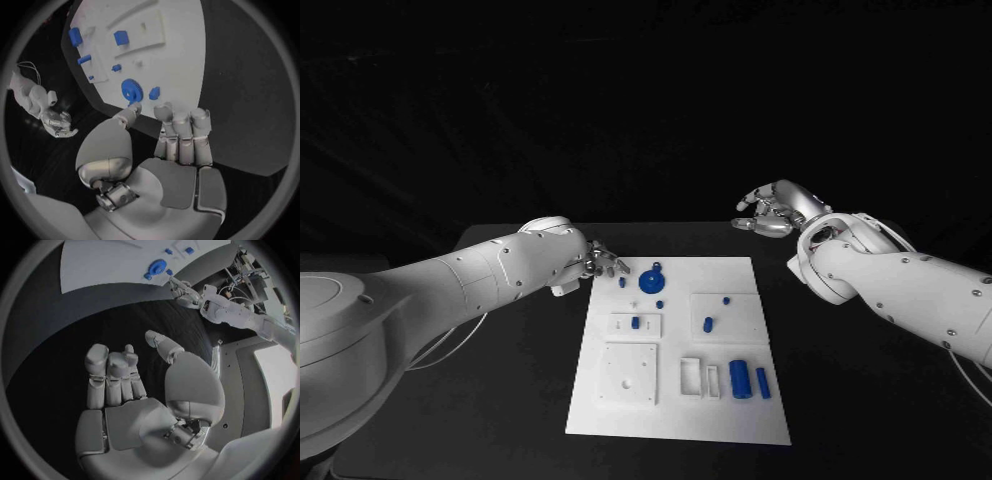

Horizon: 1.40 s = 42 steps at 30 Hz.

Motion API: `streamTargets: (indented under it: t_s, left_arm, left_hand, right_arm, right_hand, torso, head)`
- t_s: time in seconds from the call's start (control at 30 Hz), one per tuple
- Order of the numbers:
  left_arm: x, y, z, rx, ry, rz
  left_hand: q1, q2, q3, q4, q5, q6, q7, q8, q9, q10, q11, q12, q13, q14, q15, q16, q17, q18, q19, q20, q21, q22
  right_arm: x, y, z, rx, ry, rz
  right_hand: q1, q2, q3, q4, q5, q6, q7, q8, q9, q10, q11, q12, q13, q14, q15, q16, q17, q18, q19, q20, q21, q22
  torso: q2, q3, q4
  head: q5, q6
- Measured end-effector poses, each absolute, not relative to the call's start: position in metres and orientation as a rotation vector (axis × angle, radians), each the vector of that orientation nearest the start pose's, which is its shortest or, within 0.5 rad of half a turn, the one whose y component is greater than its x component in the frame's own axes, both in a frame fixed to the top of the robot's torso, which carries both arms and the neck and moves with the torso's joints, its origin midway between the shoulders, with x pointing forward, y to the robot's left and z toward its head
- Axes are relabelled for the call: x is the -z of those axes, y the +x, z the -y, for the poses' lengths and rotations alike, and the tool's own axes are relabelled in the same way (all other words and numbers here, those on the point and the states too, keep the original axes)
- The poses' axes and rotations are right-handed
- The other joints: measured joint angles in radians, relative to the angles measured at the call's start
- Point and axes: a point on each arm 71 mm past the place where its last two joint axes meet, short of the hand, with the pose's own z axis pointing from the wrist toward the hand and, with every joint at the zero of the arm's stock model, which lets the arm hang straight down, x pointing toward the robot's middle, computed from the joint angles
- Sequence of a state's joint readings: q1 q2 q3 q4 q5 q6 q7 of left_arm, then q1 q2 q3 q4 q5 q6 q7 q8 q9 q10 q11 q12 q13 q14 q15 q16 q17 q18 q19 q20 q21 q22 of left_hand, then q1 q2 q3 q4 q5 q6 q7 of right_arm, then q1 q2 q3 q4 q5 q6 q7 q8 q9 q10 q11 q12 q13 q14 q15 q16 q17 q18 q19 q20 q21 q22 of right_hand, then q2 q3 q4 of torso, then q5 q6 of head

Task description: Assemble the parts on the task board

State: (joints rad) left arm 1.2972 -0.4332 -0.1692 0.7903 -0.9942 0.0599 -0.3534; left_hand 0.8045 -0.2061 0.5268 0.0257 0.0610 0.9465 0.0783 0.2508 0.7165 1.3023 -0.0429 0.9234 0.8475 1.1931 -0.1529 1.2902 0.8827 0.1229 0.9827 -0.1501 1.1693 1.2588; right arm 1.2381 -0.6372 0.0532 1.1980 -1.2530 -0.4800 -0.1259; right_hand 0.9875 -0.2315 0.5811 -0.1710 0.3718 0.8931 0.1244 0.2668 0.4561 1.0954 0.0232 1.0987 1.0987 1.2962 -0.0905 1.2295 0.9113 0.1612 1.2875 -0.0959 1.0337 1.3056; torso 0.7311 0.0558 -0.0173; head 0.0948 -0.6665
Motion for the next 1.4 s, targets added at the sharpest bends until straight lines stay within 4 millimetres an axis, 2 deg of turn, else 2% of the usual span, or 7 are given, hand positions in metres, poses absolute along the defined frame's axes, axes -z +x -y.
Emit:
streamTargets:
  t_s: [0.33,0.4,0.77,0.97,1.1,1.4]
  left_arm:
    - [0.233,0.594,-0.225,0.267,-0.377,-2.163]
    - [0.235,0.593,-0.224,0.272,-0.376,-2.169]
    - [0.246,0.592,-0.224,0.276,-0.394,-2.189]
    - [0.246,0.593,-0.226,0.280,-0.400,-2.187]
    - [0.246,0.593,-0.225,0.284,-0.403,-2.188]
    - [0.247,0.594,-0.222,0.299,-0.409,-2.189]
  left_hand:
    - [0.006,0.016,-0.013,-0.003,0.000,-0.001,-0.001,0.000,0.002,0.000,0.000,0.000,0.002,-0.001,0.001,0.000,0.002,-0.001,-0.001,0.001,0.000,0.003]
    - [0.009,0.027,-0.021,-0.007,0.000,-0.001,-0.001,0.000,0.003,0.000,0.000,0.000,0.002,-0.001,0.001,0.000,0.004,0.000,-0.004,0.004,0.000,0.004]
    - [0.012,0.052,-0.037,-0.015,0.000,0.000,-0.002,0.001,0.007,0.000,0.000,0.000,0.003,-0.005,0.005,0.000,0.006,-0.001,-0.011,0.004,0.000,0.006]
    - [0.013,0.052,-0.040,-0.013,0.000,0.000,-0.002,-0.001,0.004,-0.004,0.004,0.000,0.003,-0.005,0.005,0.000,0.005,-0.002,-0.011,0.004,0.000,0.006]
    - [0.012,0.061,-0.044,-0.017,0.000,0.000,-0.002,-0.001,0.004,-0.004,0.004,0.000,0.003,-0.005,0.005,0.000,0.005,-0.006,-0.011,0.004,0.000,0.007]
    - [0.030,0.099,-0.056,-0.030,0.000,0.000,-0.002,-0.001,0.004,-0.004,0.004,0.000,0.003,-0.005,0.005,0.000,0.007,-0.007,-0.011,0.004,0.000,0.010]
  right_arm:
    - [0.145,0.562,0.203,-0.622,0.218,-1.459]
    - [0.144,0.562,0.203,-0.623,0.217,-1.459]
    - [0.144,0.562,0.201,-0.625,0.216,-1.459]
    - [0.144,0.562,0.201,-0.625,0.216,-1.459]
    - [0.144,0.562,0.201,-0.625,0.216,-1.459]
    - [0.144,0.562,0.200,-0.627,0.215,-1.459]
  right_hand:
    - [0.000,0.000,0.000,0.000,0.000,0.000,0.000,0.000,0.000,0.000,0.000,0.000,0.000,0.000,0.000,0.000,0.000,0.000,0.004,-0.001,0.000,0.001]
    - [0.000,0.000,0.000,0.000,0.000,0.000,0.000,0.000,0.000,0.000,0.000,0.000,0.000,0.000,0.000,0.000,0.000,0.000,0.004,-0.001,0.000,0.001]
    - [0.000,0.000,0.000,0.000,0.000,-0.001,-0.001,0.000,0.000,0.000,0.000,0.000,0.000,0.000,0.000,0.000,0.000,0.000,0.003,-0.001,0.000,0.001]
    - [0.000,0.000,0.000,0.000,0.000,-0.001,-0.001,0.000,0.000,0.000,0.000,0.000,-0.001,0.000,0.000,0.000,0.000,0.000,0.000,-0.004,0.000,0.001]
    - [0.000,0.000,0.000,0.000,0.000,-0.001,-0.001,0.000,0.000,0.000,0.000,0.000,-0.001,0.000,0.000,0.000,0.001,0.000,0.000,-0.004,0.000,0.001]
    - [0.000,0.000,0.000,0.000,0.000,-0.001,-0.001,0.000,0.000,0.000,0.000,0.000,-0.001,0.000,0.000,0.000,0.001,0.000,-0.001,-0.003,0.000,0.001]
  torso:
    - [0.000,0.0000,0.0007]
    - [-0.001,0.0000,0.0008]
    - [-0.001,-0.0003,0.0012]
    - [-0.001,-0.0003,0.0007]
    - [-0.001,0.0000,0.0006]
    - [-0.001,0.0000,0.0007]
  head:
    - [-0.004,-0.002]
    - [-0.004,-0.002]
    - [-0.004,-0.002]
    - [-0.005,-0.001]
    - [-0.006,-0.002]
    - [-0.006,-0.003]
